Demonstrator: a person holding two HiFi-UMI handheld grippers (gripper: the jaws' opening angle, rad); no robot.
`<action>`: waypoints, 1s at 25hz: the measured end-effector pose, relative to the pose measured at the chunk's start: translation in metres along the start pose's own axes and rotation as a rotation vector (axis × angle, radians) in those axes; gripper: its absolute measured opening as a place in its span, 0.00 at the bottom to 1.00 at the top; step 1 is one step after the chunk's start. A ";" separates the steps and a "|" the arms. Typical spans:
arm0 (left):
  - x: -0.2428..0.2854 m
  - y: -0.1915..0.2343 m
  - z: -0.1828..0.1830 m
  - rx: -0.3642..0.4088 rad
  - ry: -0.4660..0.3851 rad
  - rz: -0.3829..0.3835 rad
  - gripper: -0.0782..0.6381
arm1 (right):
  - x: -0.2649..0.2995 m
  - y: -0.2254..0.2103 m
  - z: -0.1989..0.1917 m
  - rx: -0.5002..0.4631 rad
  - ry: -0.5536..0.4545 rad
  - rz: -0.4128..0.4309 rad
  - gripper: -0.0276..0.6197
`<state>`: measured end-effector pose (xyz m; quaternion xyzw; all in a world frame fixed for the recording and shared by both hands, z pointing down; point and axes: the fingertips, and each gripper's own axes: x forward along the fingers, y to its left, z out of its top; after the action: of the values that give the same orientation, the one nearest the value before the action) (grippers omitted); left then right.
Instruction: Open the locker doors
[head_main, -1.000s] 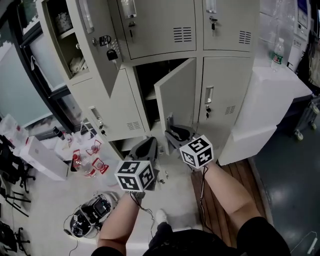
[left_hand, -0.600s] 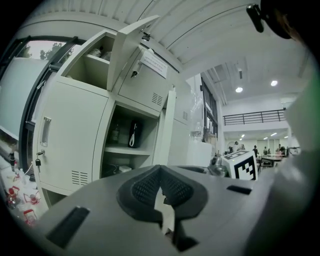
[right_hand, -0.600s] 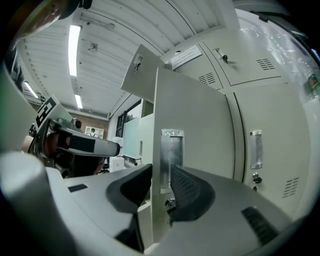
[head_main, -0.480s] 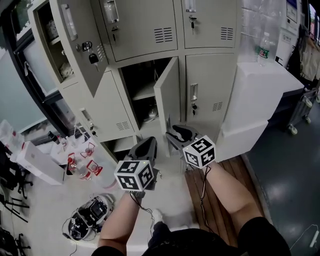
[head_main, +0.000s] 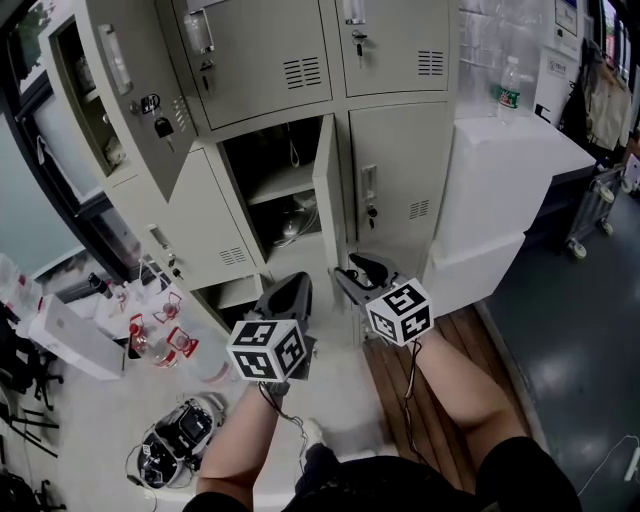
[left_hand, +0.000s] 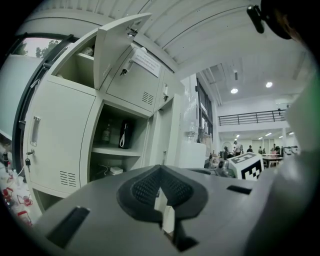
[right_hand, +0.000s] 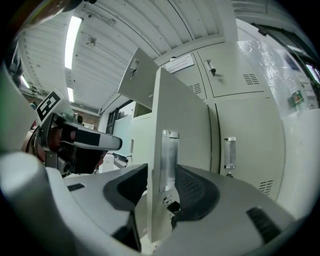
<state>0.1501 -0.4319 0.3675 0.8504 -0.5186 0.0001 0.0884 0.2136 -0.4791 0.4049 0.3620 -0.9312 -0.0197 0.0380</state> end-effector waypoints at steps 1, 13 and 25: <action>0.000 -0.001 0.000 -0.002 -0.001 0.001 0.11 | -0.001 0.001 0.000 -0.019 0.005 -0.021 0.31; -0.001 -0.007 -0.006 -0.009 0.006 -0.001 0.11 | 0.002 -0.008 -0.016 -0.038 0.076 -0.138 0.28; -0.010 -0.014 -0.005 -0.010 -0.004 0.007 0.11 | -0.019 -0.023 -0.020 0.000 0.072 -0.185 0.23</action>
<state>0.1585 -0.4159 0.3693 0.8482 -0.5217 -0.0039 0.0915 0.2452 -0.4833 0.4221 0.4471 -0.8917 -0.0103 0.0695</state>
